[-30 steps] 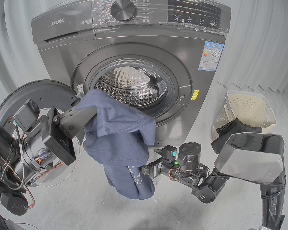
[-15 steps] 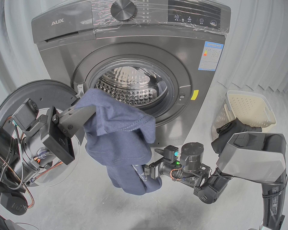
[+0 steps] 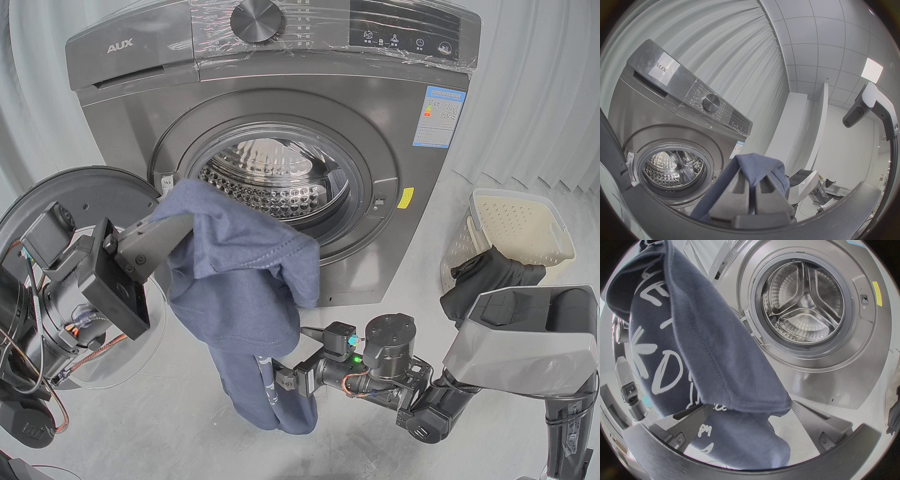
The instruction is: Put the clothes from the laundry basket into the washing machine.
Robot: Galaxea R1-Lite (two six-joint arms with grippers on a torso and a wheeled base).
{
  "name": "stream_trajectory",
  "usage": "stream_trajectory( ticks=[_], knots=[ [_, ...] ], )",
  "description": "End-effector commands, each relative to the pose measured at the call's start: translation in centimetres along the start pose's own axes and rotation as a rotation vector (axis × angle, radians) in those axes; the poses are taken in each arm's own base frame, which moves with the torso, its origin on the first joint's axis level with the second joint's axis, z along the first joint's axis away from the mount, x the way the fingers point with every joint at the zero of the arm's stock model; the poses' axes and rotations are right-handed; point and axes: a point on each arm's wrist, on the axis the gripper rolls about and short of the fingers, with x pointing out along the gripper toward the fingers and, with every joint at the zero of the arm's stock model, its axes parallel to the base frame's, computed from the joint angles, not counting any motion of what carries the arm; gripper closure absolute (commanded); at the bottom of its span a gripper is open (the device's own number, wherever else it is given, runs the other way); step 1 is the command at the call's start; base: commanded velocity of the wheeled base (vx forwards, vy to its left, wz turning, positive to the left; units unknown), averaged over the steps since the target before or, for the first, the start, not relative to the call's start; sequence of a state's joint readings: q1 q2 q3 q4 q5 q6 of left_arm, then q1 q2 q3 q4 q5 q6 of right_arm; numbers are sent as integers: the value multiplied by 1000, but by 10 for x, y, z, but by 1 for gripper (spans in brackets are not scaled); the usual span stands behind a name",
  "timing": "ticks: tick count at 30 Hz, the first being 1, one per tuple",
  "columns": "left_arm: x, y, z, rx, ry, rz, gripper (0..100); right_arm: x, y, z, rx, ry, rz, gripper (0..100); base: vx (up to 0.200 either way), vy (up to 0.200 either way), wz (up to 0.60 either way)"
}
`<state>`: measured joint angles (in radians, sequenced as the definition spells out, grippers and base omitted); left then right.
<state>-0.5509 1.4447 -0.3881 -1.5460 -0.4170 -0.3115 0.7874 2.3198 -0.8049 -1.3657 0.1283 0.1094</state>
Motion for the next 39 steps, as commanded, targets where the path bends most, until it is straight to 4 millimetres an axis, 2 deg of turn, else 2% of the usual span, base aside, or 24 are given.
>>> stream_trajectory(
  ticks=[1,9,22,23,27,32,39],
  knots=[
    [0,-1,1,1,-5,-3,100,10,-5,6,-2,-40,-23,0,0,0,0],
    [-1,0,1,1,-2,-2,100,15,-7,9,0,-60,-26,0,0,0,0],
    [-1,-1,0,-1,-1,0,100,33,-8,12,6,-122,-27,0,0,0,0],
    [-1,0,0,-1,1,-2,100,33,-11,13,7,-128,-39,100,0,0,0],
    [-1,0,-1,-1,4,3,100,29,-16,17,8,-133,-53,100,0,0,0],
    [-2,2,-1,1,6,13,100,-2,-33,44,0,-157,-115,100,0,0,0],
    [-2,3,-2,1,8,15,100,-46,-58,69,-23,-174,-206,100,0,0,0]
  ],
)
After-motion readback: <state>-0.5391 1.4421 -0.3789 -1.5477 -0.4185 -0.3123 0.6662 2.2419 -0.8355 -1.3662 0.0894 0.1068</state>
